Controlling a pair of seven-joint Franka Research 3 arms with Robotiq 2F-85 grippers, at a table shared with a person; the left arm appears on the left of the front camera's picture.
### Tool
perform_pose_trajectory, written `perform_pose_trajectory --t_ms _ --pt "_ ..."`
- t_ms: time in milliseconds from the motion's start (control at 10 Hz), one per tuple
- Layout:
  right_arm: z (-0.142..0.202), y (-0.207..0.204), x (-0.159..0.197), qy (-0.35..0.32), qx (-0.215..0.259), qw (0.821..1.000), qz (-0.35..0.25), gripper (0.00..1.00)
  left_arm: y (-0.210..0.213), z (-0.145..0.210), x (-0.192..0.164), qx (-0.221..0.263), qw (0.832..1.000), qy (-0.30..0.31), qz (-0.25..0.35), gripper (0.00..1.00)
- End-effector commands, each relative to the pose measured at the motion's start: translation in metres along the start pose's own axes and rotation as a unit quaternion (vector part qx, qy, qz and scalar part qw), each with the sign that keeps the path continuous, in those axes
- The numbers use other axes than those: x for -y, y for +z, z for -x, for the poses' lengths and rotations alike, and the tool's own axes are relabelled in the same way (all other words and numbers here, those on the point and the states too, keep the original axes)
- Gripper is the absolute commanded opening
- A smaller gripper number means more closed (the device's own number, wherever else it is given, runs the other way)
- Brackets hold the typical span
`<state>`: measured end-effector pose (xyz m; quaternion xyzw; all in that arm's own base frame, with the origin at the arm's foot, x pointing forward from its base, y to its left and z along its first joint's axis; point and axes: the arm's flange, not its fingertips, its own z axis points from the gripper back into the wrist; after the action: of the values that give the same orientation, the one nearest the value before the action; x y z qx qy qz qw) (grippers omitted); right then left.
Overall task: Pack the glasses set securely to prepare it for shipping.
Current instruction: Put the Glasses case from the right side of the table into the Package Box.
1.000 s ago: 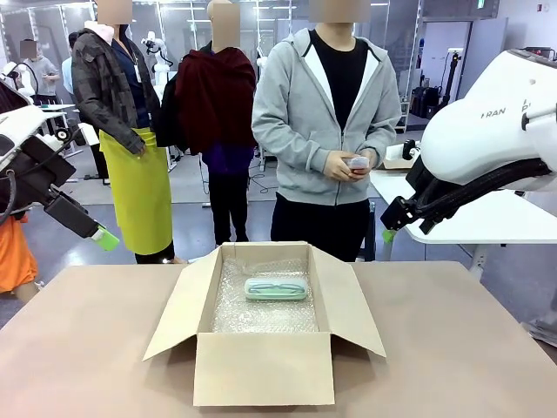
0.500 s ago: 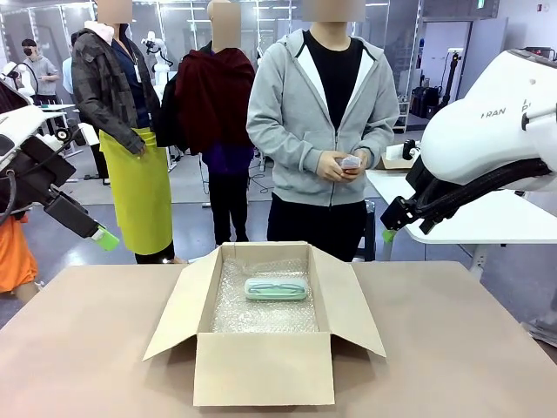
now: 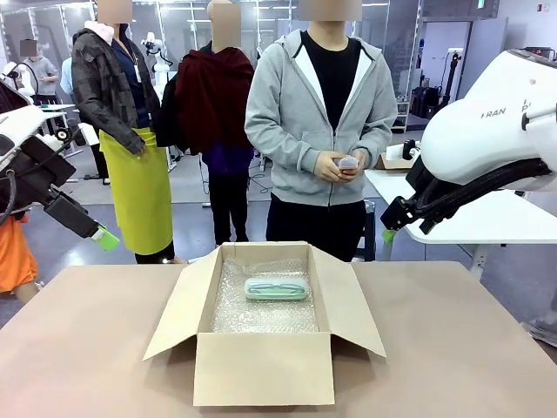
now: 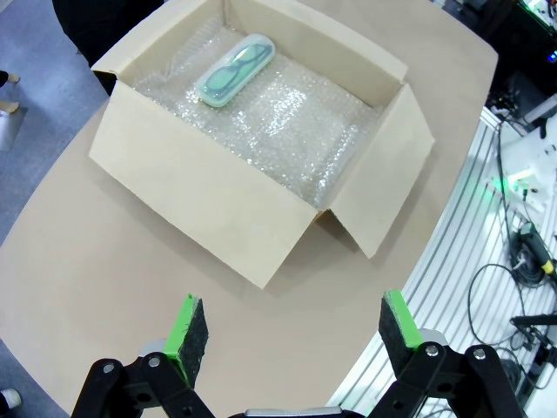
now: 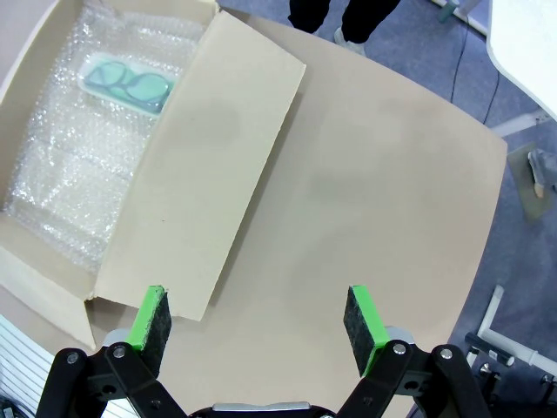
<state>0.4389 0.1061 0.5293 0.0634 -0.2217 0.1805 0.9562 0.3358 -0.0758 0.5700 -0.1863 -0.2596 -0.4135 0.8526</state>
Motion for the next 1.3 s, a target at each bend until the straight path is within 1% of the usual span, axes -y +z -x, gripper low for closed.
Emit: perform_pose_trajectory --t_ms 0,1200 --pt "-0.0016 0.0009 0.0008 0.007 0.000 1.000 -0.001 1.00 0.0025 0.0008 -0.0009 0.007 1.000 -0.009 0.012 1.00" --pt "-0.0016 0.0009 0.0008 0.007 0.000 1.000 -0.001 1.00 0.0025 0.0008 -0.0009 0.007 1.000 -0.009 0.012 1.00"
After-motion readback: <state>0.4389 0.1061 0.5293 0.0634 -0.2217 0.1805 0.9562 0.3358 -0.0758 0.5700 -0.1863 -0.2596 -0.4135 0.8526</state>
